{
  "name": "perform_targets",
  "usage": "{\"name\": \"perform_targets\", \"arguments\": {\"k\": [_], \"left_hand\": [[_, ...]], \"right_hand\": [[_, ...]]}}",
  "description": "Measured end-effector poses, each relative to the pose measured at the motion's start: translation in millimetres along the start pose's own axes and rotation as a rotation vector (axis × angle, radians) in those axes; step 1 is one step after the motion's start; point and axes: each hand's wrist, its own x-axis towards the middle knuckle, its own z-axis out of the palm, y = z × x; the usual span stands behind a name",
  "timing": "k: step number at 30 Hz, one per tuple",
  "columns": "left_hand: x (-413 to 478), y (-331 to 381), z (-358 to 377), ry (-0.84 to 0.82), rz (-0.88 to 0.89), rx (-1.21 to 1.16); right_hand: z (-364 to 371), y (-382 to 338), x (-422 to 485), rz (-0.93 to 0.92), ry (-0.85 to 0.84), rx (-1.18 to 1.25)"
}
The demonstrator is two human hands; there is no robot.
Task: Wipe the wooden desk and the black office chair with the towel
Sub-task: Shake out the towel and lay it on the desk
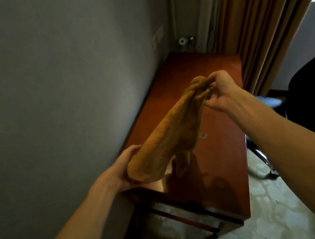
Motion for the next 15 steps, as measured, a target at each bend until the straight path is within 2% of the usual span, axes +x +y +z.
{"name": "perform_targets", "arguments": {"k": [2,4,7,10,12,15], "left_hand": [[23.9,3.9,9.6,-0.074,-0.080,0.131],[44.1,9.0,18.0,-0.147,-0.098,0.287],[63.8,20.6,33.5,-0.097,0.021,0.402],[84.9,33.0,40.7,0.003,0.192,0.307],[95.3,48.7,48.6,0.027,0.256,0.153],[108.7,74.3,57.2,0.044,0.377,-0.001]], "right_hand": [[-9.1,-3.7,20.4,0.009,-0.011,-0.193],[-26.8,-4.9,42.5,-0.015,0.001,-0.531],[-62.4,-0.5,68.8,-0.077,0.048,-1.134],[-99.1,10.4,84.0,0.012,0.054,-1.631],[-115.1,18.2,94.5,0.159,0.000,-1.729],[-121.9,24.4,106.8,0.348,-0.067,-1.651]]}}
